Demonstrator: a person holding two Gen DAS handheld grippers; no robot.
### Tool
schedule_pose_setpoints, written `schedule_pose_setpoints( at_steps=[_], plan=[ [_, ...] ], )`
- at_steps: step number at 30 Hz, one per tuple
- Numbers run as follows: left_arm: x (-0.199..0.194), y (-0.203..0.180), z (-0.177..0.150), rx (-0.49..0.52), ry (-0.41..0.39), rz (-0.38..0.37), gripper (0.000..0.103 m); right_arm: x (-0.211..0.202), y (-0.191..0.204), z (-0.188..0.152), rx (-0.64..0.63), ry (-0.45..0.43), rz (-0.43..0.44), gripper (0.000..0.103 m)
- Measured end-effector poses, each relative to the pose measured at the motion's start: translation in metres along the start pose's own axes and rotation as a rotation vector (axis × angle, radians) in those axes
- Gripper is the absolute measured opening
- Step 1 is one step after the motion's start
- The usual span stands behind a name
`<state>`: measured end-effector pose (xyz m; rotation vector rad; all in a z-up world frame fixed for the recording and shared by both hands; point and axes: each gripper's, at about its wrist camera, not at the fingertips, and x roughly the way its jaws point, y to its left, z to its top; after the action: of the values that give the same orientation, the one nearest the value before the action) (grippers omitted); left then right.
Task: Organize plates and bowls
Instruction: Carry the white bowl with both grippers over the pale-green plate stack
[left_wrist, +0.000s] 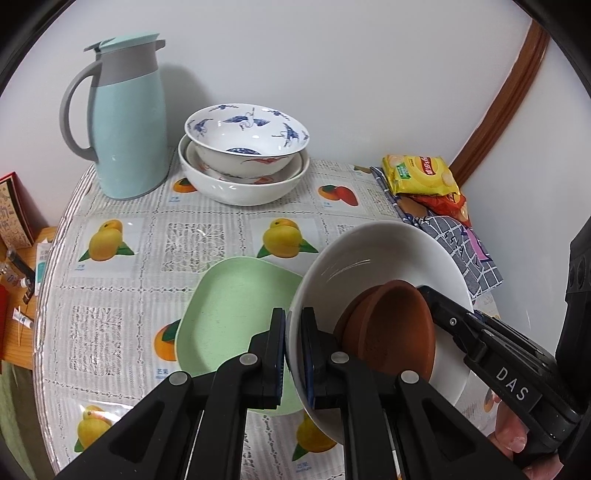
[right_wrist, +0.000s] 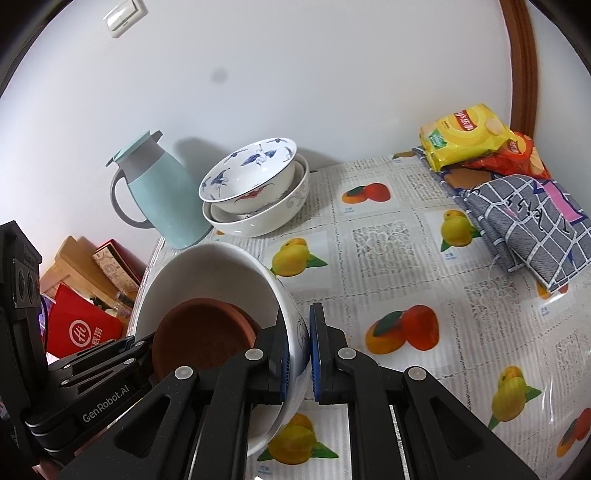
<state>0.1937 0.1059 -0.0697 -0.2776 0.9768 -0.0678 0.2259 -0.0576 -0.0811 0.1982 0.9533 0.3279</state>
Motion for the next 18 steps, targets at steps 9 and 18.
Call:
schedule_pose_setpoints(
  at_steps=[9, 18],
  plan=[
    [0.002, 0.021, 0.000, -0.025, 0.002, 0.014, 0.009, 0.015, 0.016, -0.001, -0.016, 0.018, 0.012, 0.010],
    [0.007, 0.039, -0.001, -0.048, 0.014, 0.021, 0.009, 0.029, 0.028, -0.002, -0.029, 0.041, 0.020, 0.010]
  ],
)
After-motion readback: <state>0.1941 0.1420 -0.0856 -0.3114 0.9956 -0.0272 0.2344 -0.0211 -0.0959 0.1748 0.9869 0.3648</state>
